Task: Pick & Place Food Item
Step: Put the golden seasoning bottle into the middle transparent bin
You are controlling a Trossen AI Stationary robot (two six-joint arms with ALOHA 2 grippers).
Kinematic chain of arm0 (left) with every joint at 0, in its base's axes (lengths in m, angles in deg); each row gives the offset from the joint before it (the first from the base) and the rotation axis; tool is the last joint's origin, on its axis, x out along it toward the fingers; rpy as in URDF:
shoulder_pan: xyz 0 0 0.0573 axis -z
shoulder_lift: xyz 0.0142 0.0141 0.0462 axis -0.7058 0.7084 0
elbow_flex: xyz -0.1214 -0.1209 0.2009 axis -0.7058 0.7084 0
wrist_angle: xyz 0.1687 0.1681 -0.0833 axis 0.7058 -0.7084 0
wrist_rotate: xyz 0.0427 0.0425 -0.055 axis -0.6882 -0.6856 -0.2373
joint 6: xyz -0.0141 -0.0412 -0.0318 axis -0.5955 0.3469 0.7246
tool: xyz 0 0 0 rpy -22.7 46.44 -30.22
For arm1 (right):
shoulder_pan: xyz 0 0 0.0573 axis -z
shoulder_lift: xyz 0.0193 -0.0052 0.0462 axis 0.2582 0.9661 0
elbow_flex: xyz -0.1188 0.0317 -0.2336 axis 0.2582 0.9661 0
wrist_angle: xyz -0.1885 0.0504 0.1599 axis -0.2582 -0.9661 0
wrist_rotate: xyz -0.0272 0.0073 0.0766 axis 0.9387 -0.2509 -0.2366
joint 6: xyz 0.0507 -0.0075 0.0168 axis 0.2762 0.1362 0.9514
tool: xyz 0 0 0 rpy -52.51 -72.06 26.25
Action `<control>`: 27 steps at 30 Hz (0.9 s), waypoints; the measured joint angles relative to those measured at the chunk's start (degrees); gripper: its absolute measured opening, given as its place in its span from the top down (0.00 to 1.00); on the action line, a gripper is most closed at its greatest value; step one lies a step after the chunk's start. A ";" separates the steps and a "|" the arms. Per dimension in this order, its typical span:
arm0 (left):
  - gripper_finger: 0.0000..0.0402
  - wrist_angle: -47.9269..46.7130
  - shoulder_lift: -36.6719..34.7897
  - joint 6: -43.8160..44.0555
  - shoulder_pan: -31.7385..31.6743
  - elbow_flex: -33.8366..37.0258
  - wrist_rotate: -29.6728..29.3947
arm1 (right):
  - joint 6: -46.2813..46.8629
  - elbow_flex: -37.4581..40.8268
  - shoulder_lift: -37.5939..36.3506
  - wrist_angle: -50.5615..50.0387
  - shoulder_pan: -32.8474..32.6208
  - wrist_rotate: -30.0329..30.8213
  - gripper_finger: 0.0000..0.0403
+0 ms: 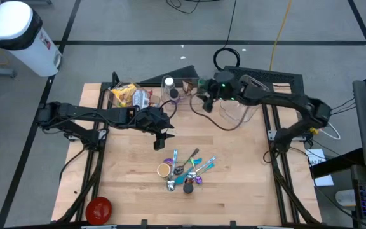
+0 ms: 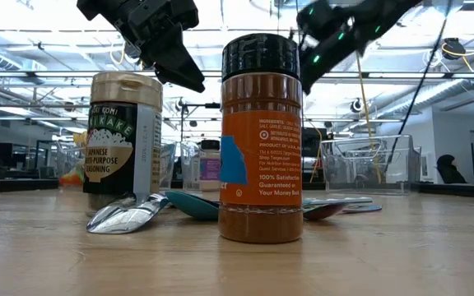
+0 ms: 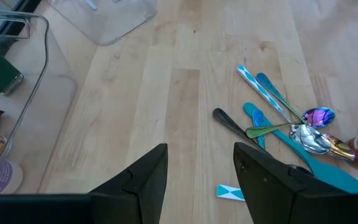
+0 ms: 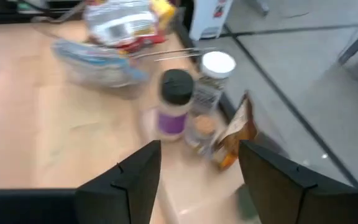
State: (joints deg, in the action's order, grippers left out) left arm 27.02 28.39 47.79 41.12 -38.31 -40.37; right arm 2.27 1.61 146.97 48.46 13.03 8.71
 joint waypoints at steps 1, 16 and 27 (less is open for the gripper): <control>0.53 0.01 0.00 0.08 0.00 0.00 0.00 | 0.86 0.01 -1.89 -2.68 -0.81 -0.01 0.49; 0.53 3.94 0.00 -0.17 0.00 0.00 -0.02 | 1.82 13.47 -24.32 -1.89 -9.88 -0.05 0.50; 0.53 8.78 0.00 1.61 0.17 0.00 0.00 | 1.77 21.02 -29.64 14.52 -12.79 -0.20 0.50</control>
State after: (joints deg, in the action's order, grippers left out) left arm 35.80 28.39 49.40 41.30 -38.31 -40.37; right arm 4.04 22.63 117.33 62.97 0.24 8.51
